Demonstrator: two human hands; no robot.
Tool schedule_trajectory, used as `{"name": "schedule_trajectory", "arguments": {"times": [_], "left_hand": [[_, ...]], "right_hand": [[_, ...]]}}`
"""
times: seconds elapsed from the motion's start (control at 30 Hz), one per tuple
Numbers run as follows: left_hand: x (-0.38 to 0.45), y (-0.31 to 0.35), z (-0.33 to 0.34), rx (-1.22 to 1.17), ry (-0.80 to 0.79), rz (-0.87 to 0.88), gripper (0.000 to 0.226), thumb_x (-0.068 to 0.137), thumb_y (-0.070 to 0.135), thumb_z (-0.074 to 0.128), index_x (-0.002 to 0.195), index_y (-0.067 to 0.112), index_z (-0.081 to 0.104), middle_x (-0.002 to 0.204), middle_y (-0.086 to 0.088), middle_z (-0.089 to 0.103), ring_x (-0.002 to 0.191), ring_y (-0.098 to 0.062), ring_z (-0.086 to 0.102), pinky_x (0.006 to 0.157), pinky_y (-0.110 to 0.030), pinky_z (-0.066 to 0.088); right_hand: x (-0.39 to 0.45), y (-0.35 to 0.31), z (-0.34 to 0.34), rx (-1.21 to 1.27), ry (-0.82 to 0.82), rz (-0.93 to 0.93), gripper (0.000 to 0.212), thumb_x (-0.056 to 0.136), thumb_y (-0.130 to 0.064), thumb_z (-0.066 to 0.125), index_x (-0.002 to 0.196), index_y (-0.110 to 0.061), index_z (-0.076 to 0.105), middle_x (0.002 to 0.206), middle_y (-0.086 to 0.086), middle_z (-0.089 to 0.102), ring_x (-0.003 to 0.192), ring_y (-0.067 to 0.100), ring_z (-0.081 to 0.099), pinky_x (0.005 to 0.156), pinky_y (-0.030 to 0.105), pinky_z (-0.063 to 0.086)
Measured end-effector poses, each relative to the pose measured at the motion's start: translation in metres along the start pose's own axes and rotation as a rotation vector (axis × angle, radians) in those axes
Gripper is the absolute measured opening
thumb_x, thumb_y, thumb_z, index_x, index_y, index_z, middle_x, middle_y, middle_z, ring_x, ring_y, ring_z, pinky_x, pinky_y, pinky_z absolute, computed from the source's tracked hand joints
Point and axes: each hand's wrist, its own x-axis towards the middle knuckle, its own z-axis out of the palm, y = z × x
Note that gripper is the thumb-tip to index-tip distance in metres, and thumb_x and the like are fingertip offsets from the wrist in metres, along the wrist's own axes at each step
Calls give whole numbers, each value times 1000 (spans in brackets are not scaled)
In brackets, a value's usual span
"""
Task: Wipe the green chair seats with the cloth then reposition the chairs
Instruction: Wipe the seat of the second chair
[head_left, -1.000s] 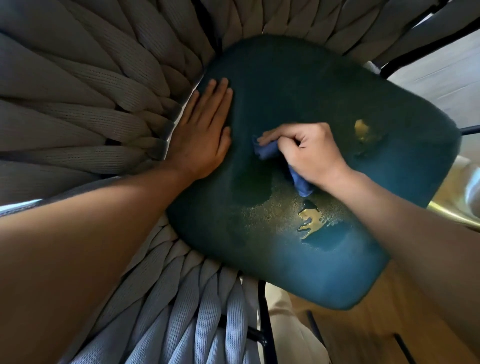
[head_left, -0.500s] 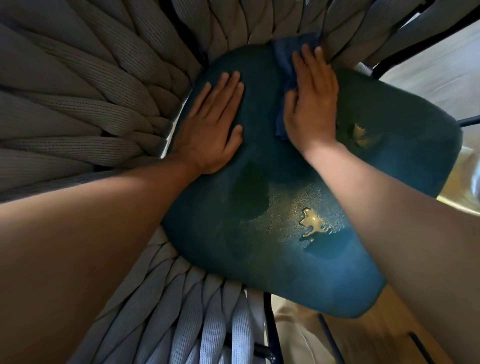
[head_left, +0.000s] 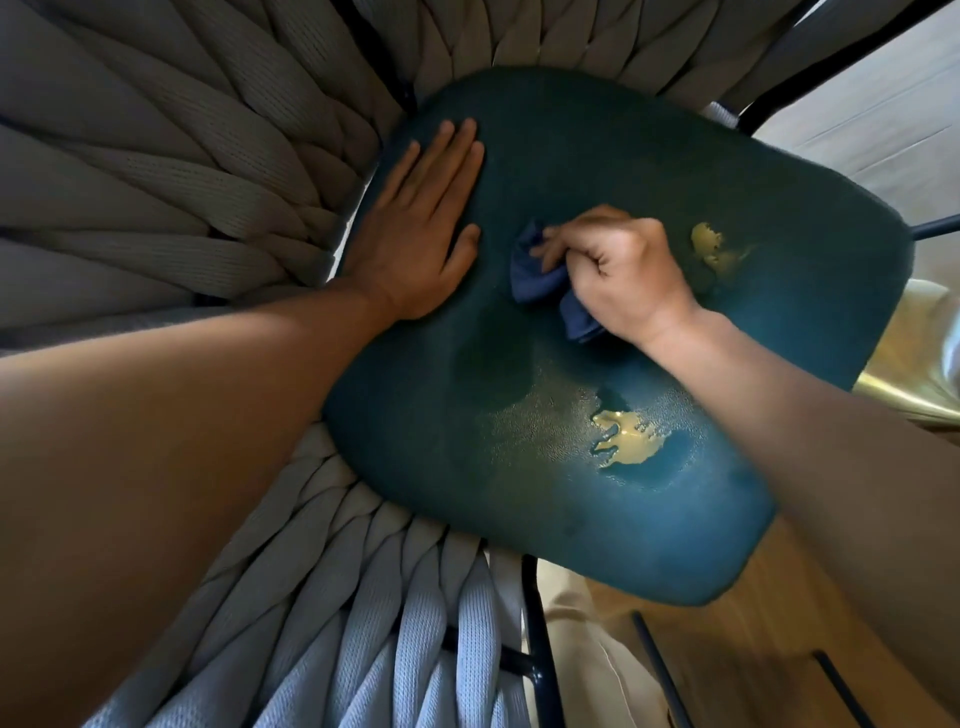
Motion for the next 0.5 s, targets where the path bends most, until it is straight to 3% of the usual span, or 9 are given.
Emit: {"name": "schedule_trajectory", "arguments": {"times": [0.1, 0.23, 0.3, 0.37, 0.43, 0.5], "left_hand": [[-1, -1, -4, -22, -18, 0, 66, 106, 31, 37, 160, 0, 17, 169, -17, 12, 157, -31, 9, 128, -43, 6], [-26, 16, -9, -90, 34, -122, 63, 106, 27, 38, 159, -2, 19, 168, -19, 14, 156, -33, 10, 128, -44, 8], [-57, 37, -9, -127, 53, -244, 64, 105, 25, 40, 159, -1, 20, 169, -18, 13, 157, -32, 8, 128, -44, 7], [-91, 59, -4, -127, 53, -354, 65, 104, 25, 40, 160, 0, 19, 169, -15, 11, 157, -30, 6, 128, -44, 6], [-120, 72, 4, -99, 43, -434, 65, 104, 26, 38, 160, 1, 18, 170, -14, 10, 157, -28, 4, 128, -44, 5], [-137, 74, 12, -85, 25, -472, 64, 105, 28, 34, 160, 1, 17, 170, -14, 9, 157, -28, 3, 128, -43, 3]], "right_hand": [[-7, -19, -12, 71, -50, 162, 34, 78, 0, 45, 78, -12, 77, 81, 1, 75, 81, 17, 71, 79, 37, 55], [-13, -42, -11, 220, 242, 375, 36, 81, 3, 44, 82, -14, 76, 87, -8, 76, 85, 8, 69, 83, 31, 55], [-15, -49, -2, 195, 306, 359, 41, 84, 3, 41, 100, -12, 76, 109, -2, 75, 109, 9, 66, 103, 28, 48], [-17, -50, 15, -32, 258, 323, 54, 85, -4, 39, 131, -8, 66, 142, 11, 59, 142, 29, 44, 122, 42, 21], [-21, -46, 31, -294, 154, 301, 64, 88, -17, 40, 151, -7, 44, 160, 19, 34, 152, 41, 20, 122, 56, 5], [-20, -42, 43, -370, 80, 306, 71, 91, -23, 42, 158, -2, 26, 165, 24, 18, 153, 43, 10, 122, 56, 2]]}}
